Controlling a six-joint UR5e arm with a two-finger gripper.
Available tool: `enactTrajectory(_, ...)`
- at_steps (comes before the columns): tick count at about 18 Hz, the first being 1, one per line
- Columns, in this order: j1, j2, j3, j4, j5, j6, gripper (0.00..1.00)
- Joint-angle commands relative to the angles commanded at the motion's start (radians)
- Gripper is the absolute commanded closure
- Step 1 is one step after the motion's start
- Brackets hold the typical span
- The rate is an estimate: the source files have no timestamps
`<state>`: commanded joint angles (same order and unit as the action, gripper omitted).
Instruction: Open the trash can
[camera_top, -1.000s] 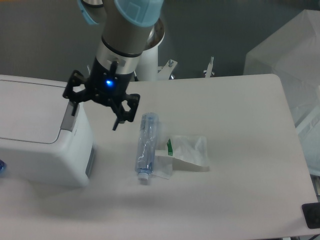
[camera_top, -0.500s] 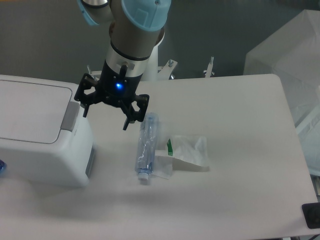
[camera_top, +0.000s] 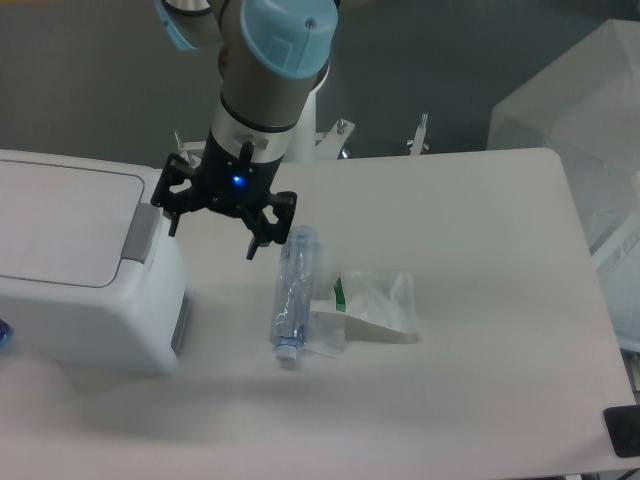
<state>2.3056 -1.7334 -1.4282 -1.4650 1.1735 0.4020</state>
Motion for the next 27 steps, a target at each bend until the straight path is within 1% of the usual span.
enactTrajectory(2,-0.002,0.000,0.000,0.000,-0.003,-0.023,0.00)
enactTrajectory(10,-0.018,-0.003,0.003,0.003,-0.008,-0.040,0.00)
enactTrajectory(19,-0.038,-0.014,-0.003,0.002,-0.005,-0.042,0.00)
enactTrajectory(27,-0.038,-0.021,-0.003,0.003,0.000,-0.043,0.00)
